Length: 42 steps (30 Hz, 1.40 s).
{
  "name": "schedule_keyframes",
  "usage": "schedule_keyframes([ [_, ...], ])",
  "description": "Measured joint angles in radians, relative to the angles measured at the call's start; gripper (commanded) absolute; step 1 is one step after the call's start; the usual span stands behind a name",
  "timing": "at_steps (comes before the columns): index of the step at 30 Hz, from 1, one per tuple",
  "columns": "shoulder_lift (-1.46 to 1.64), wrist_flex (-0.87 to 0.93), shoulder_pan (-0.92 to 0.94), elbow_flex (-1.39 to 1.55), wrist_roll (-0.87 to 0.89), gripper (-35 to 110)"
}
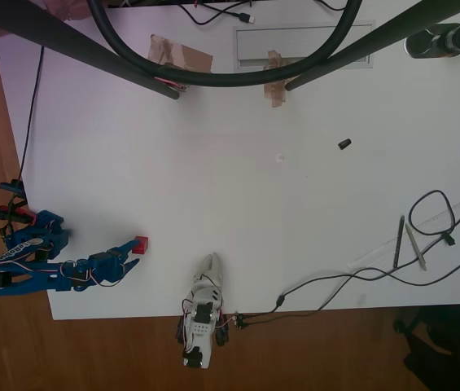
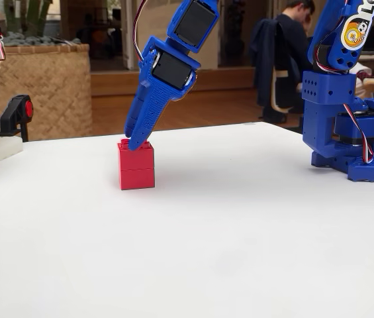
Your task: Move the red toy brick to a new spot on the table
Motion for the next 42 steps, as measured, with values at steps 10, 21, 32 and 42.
schedule_keyframes([
  [10, -0.008, -0.038, -0.044, 0.067, 0.057, 20],
  [21, -0.061, -0.196, -0.061, 0.132, 0.114, 18],
  [32, -0.074, -0.235, -0.058, 0.132, 0.17, 0],
  [42, -0.04, 0.092, 0.097, -0.103, 0.213, 0],
])
